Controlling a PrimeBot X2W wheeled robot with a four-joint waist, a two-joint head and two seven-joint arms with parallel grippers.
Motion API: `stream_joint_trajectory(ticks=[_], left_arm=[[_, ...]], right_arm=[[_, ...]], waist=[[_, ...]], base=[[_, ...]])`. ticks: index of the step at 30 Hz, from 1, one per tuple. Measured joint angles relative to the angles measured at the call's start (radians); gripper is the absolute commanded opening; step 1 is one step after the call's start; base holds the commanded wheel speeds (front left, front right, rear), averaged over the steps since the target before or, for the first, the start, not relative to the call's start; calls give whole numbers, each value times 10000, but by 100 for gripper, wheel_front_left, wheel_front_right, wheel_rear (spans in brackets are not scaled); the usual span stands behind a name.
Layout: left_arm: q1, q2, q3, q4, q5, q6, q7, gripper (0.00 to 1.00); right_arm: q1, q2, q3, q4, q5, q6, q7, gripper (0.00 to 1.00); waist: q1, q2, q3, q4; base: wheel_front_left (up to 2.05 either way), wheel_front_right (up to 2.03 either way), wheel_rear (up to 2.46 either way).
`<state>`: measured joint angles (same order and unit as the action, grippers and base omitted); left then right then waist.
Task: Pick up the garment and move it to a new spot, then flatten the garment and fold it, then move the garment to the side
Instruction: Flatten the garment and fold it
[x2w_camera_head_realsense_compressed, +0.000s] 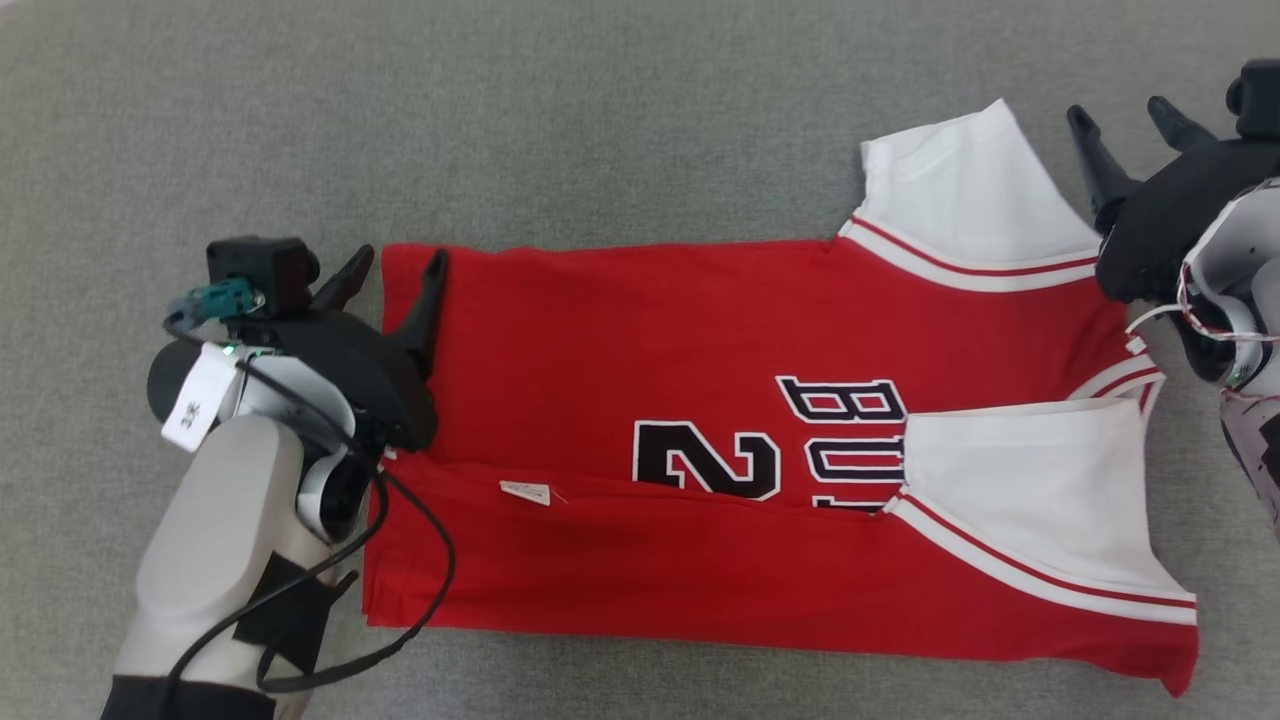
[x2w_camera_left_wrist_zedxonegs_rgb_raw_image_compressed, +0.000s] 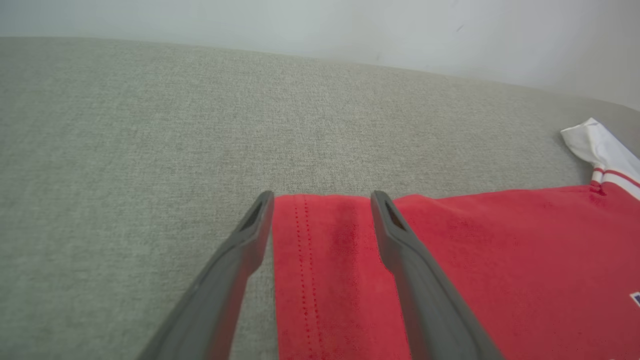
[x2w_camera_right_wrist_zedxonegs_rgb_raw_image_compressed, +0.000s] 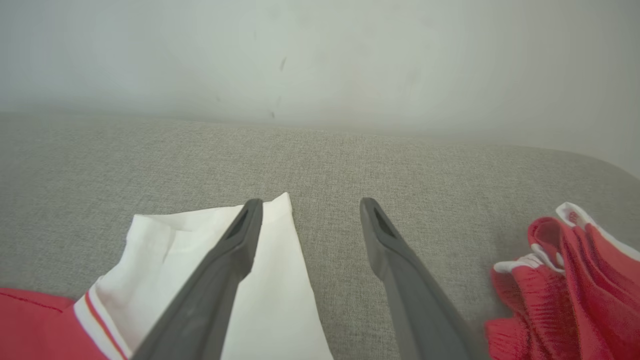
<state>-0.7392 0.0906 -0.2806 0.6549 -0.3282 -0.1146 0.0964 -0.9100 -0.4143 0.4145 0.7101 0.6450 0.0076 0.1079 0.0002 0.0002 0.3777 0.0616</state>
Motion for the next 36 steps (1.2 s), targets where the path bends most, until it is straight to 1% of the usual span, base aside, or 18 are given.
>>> stream_joint_trajectory(ticks=[6, 13, 16, 17, 18, 19, 27, 36], left_arm=[[-735, -288, -297, 522, -48, -6, 153, 100], [-1546, -341, -489, 1085, -140, -90, 387, 100], [-1759, -420, -412, 1231, -320, -94, 439, 100], [-1870, -458, -389, 1333, -430, -102, 439, 52], [-1973, -477, -403, 1406, -493, -102, 439, 7], [-2080, -495, -428, 1498, -512, -102, 441, 0], [-2393, -431, -360, 2021, -792, -104, 420, 0], [-2492, -439, -533, 2330, -815, -104, -86, 0]], right_arm=[[-671, -4, 203, 832, -245, 123, 330, 100], [-1589, 8, 447, 1624, -527, 265, 600, 100], [-1777, 44, 502, 1881, -546, 278, 698, 100], [-1874, 81, 537, 1985, -573, 295, 692, 64], [-1971, 121, 535, 2054, -573, 330, 683, 2], [-2090, 146, 533, 2174, -573, 370, 681, 0], [-2376, 297, 573, 2738, -573, 640, 405, 0], [-2483, 376, 577, 3172, -571, 815, -272, 0]], waist=[[0, 1, 540, 306], [-1, 0, 1196, 642], [-1, 0, 1382, 723], [-1, -1, 1471, 759], [-2, -1, 1551, 789], [-2, -2, 1621, 818], [-3, -2, 1760, 896], [-2, -2, 1666, 848]], base=[[0, 0, 0], [0, 0, 0], [0, 0, 0], [0, 0, 0], [0, 0, 0], [0, 0, 0], [0, 0, 0], [0, 0, 0]])
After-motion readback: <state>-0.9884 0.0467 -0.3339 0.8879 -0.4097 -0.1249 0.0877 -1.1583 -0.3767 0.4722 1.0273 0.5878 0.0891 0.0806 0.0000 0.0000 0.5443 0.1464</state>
